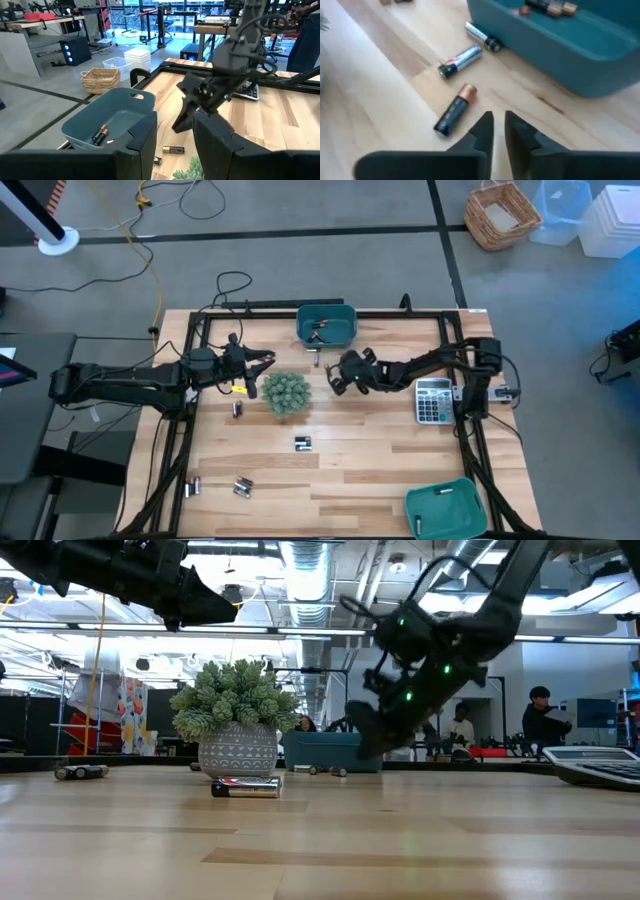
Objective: Sort batteries
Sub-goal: Put the black battery into the blue bin
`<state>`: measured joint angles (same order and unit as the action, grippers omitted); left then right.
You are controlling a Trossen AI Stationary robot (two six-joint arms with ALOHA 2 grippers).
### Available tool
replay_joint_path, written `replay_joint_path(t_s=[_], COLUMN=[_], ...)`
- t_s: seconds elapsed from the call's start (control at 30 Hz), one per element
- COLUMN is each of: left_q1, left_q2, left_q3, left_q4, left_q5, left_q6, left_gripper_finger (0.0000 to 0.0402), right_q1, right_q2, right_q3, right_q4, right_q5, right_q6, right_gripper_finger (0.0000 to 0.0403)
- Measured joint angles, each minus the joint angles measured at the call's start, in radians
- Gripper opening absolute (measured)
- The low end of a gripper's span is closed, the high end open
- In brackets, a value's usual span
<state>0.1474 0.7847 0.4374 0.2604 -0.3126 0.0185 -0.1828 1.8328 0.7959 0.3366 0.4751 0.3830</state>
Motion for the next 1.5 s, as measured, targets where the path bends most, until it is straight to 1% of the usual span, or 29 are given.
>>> replay_joint_path(t_s=[0.1,0.23,0.37,0.43,0.6,0.87,1.17,1.33,1.5], left_q1=[0.0,0.0,0.0,0.0,0.0,0.0,0.0,0.0,0.0], left_q2=[0.0,0.0,0.0,0.0,0.0,0.0,0.0,0.0,0.0], left_q3=[0.0,0.0,0.0,0.0,0.0,0.0,0.0,0.0,0.0], left_q4=[-0.002,-0.007,-0.009,-0.008,-0.002,-0.003,-0.002,-0.001,-0.001], left_q5=[0.0,0.0,0.0,0.0,0.0,0.0,0.0,0.0,0.0], left_q6=[-0.003,-0.003,-0.001,-0.001,-0.002,-0.003,-0.007,-0.007,-0.007], left_gripper_finger=[0.0118,0.0118,0.0118,0.0118,0.0118,0.0118,0.0118,0.0118,0.0118], right_q1=[0.015,0.035,0.039,0.039,0.039,0.041,0.059,0.071,0.08], right_q2=[-0.047,-0.081,-0.068,-0.045,-0.016,-0.005,-0.005,0.034,0.093], right_q3=[0.0,0.001,0.0,0.002,-0.001,0.011,0.032,0.034,0.063], right_q4=[-0.054,-0.026,-0.016,0.022,0.042,0.101,0.076,0.094,0.096], right_q5=[0.008,0.009,-0.003,-0.005,-0.009,-0.022,-0.028,-0.028,-0.019], right_q6=[-0.014,-0.019,-0.018,-0.017,-0.023,-0.015,-0.017,-0.008,0.001], right_gripper_finger=[0.0101,0.0139,0.0169,0.0182,0.0204,0.021,0.021,0.0209,0.0209])
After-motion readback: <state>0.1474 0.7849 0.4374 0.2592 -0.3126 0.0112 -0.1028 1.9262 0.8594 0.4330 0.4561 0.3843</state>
